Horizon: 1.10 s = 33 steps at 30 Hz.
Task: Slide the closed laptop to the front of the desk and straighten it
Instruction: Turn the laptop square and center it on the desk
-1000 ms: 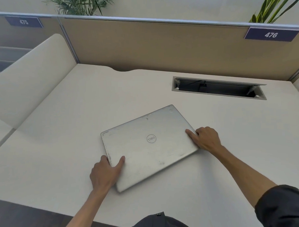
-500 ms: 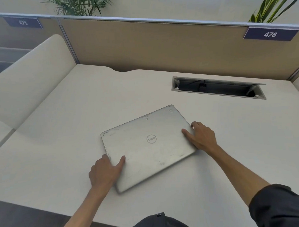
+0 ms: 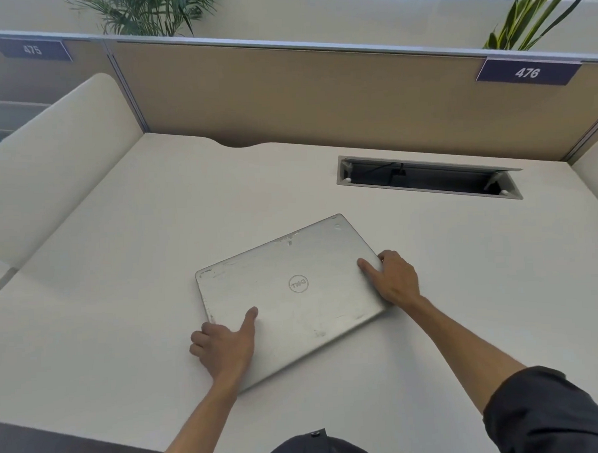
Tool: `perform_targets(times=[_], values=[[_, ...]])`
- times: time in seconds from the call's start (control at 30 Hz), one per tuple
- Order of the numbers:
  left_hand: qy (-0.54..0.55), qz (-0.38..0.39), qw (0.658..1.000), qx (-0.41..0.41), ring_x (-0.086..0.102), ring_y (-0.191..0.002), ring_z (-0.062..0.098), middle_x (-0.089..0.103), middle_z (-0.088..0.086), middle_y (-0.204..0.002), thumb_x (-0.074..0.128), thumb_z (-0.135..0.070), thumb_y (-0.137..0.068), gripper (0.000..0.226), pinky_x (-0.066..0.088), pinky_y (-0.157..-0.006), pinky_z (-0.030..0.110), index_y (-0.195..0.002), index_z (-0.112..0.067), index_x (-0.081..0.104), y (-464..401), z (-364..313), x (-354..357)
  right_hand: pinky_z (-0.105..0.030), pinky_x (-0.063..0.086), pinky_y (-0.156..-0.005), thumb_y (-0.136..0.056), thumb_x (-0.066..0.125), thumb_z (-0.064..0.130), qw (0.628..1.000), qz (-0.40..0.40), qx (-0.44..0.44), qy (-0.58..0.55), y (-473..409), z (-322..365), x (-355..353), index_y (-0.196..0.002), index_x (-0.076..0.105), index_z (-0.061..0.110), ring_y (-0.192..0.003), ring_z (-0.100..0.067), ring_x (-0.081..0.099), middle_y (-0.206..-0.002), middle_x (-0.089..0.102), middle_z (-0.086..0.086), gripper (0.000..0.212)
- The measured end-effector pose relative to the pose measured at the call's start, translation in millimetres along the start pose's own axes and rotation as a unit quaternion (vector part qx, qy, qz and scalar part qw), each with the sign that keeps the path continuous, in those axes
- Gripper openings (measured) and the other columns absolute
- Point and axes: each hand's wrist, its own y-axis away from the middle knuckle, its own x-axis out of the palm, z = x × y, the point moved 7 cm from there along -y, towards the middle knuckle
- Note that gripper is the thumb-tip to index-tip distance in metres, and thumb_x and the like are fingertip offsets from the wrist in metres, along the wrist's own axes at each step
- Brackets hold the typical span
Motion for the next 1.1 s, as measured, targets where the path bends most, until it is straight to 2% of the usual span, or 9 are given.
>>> perform_targets(times=[0.1, 0.2, 0.3, 0.47, 0.63, 0.77, 0.87, 1.1], values=[[0.049, 0.01, 0.998, -0.037, 0.03, -0.128, 0.037, 0.037, 0.025, -0.135, 0.068, -0.058, -0.079, 0.088, 0.032, -0.102, 0.047, -0.13, 0.008, 0.039, -11, 0, -1, -0.038, 0.043, -0.084, -0.088, 0.049, 0.067, 1.0, -0.01, 0.006, -0.02, 6, -3, 1, -0.11, 0.055, 0.01, -0.1, -0.032, 0.06, -0.113, 0.061, -0.007, 0.061], [0.085, 0.019, 0.995, -0.038, 0.029, -0.129, 0.036, 0.036, 0.024, -0.136, 0.067, -0.057, -0.078, 0.087, 0.033, -0.102, 0.048, -0.131, 0.005, 0.04, -18, -2, -2, -0.037, 0.043, -0.079, -0.087, 0.048, 0.069, 0.999, -0.016, 0.019, -0.035, 8, -6, 1, -0.102, 0.053, 0.013, -0.094, -0.031, 0.06, -0.107, 0.062, -0.005, 0.058], [0.122, 0.04, 0.991, -0.026, 0.03, -0.129, 0.036, 0.036, 0.022, -0.137, 0.057, -0.058, -0.06, 0.097, 0.032, -0.099, 0.046, -0.132, 0.004, 0.04, -22, -16, -4, -0.035, 0.039, -0.074, -0.086, 0.049, 0.068, 0.998, -0.031, 0.031, -0.05, 11, -11, -1, -0.097, 0.051, 0.014, -0.089, -0.028, 0.058, -0.101, 0.062, -0.004, 0.055], [0.132, 0.053, 0.99, 0.015, 0.032, -0.127, 0.035, 0.038, 0.021, -0.136, 0.051, -0.051, -0.057, 0.092, 0.032, -0.095, 0.045, -0.132, 0.002, 0.042, -32, -39, -7, -0.036, 0.043, -0.078, -0.085, 0.049, 0.071, 0.993, -0.048, 0.068, -0.089, 22, -23, -2, -0.11, 0.053, 0.009, -0.094, -0.03, 0.061, -0.102, 0.065, -0.005, 0.066], [0.137, 0.066, 0.988, 0.042, 0.042, -0.122, 0.038, 0.047, 0.021, -0.13, 0.051, -0.047, -0.057, 0.083, 0.039, -0.101, 0.05, -0.125, 0.0, 0.053, -45, -63, -9, -0.035, 0.036, -0.079, -0.087, 0.047, 0.07, 0.986, -0.055, 0.1, -0.124, 32, -30, -1, -0.124, 0.048, 0.006, -0.104, -0.034, 0.059, -0.104, 0.061, -0.005, 0.074], [0.151, 0.08, 0.984, 0.047, 0.051, -0.113, 0.039, 0.058, 0.023, -0.119, 0.052, -0.048, -0.053, 0.072, 0.045, -0.095, 0.052, -0.109, -0.002, 0.059, -57, -75, -6, -0.035, 0.036, -0.08, -0.09, 0.046, 0.066, 0.982, -0.064, 0.111, -0.138, 40, -31, 0, -0.125, 0.045, 0.003, -0.108, -0.036, 0.057, -0.113, 0.061, -0.011, 0.072], [0.149, 0.091, 0.983, 0.049, 0.052, -0.116, 0.041, 0.057, 0.027, -0.123, 0.052, -0.048, -0.053, 0.074, 0.044, -0.093, 0.052, -0.109, 0.001, 0.059, -66, -80, 1, -0.037, 0.039, -0.083, -0.091, 0.047, 0.064, 0.98, -0.073, 0.116, -0.143, 44, -29, 0, -0.126, 0.044, 0.001, -0.109, -0.036, 0.058, -0.118, 0.062, -0.015, 0.072], [0.113, 0.114, 0.984, 0.08, 0.052, -0.114, 0.038, 0.059, 0.019, -0.119, 0.054, -0.049, -0.054, 0.075, 0.047, -0.093, 0.051, -0.112, -0.002, 0.058, -74, -96, 12, -0.037, 0.039, -0.085, -0.092, 0.047, 0.061, 0.976, -0.088, 0.138, -0.142, 49, -31, -4, -0.126, 0.044, -0.001, -0.11, -0.038, 0.057, -0.119, 0.062, -0.018, 0.071]])
